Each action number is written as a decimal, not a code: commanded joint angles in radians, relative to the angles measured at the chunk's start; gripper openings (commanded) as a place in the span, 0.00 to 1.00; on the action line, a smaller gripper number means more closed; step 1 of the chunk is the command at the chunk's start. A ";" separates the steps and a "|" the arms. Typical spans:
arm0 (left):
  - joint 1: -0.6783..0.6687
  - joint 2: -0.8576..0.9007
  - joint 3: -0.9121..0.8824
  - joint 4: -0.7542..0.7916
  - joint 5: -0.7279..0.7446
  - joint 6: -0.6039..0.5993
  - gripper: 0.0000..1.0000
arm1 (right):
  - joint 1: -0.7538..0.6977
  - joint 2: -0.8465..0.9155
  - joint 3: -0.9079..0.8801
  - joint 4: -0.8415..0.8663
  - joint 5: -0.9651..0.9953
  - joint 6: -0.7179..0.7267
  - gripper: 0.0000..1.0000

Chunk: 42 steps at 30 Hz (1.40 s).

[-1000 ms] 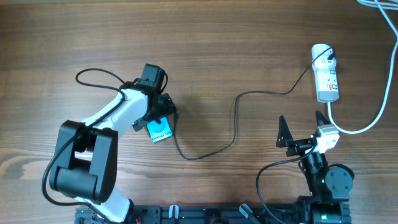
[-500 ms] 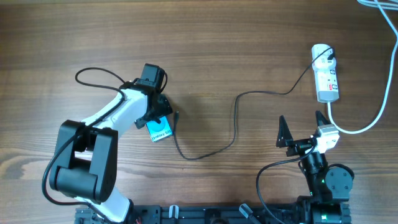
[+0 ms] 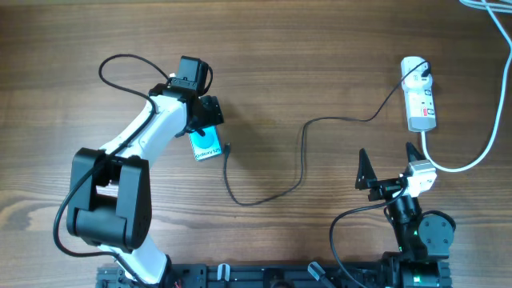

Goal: Plug charger to phone and switch on socket
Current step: 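Lift the phone upright with the left gripper, bottom edge facing right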

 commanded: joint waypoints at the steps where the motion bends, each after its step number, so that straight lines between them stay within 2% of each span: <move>1: 0.004 0.003 0.011 -0.016 0.054 0.013 0.81 | 0.001 -0.011 -0.001 0.004 -0.012 -0.003 1.00; 3: 0.004 0.003 0.011 -0.020 0.050 0.013 0.86 | 0.001 -0.011 -0.001 0.004 -0.012 -0.003 1.00; 4: 0.004 0.003 0.011 -0.020 0.050 0.013 0.95 | 0.001 -0.011 -0.001 0.004 -0.012 -0.003 1.00; 5: 0.003 0.003 0.011 -0.019 0.050 0.013 1.00 | 0.001 -0.011 -0.001 0.004 -0.012 -0.003 1.00; 17: 0.003 0.031 0.001 0.004 -0.003 0.012 1.00 | 0.001 -0.011 -0.001 0.004 -0.012 -0.003 1.00; 25: 0.003 0.105 0.001 0.016 -0.003 0.012 1.00 | 0.001 -0.011 -0.001 0.004 -0.012 -0.003 1.00; 42: 0.003 0.124 0.001 0.012 -0.003 0.013 1.00 | 0.001 -0.011 -0.001 0.004 -0.012 -0.003 1.00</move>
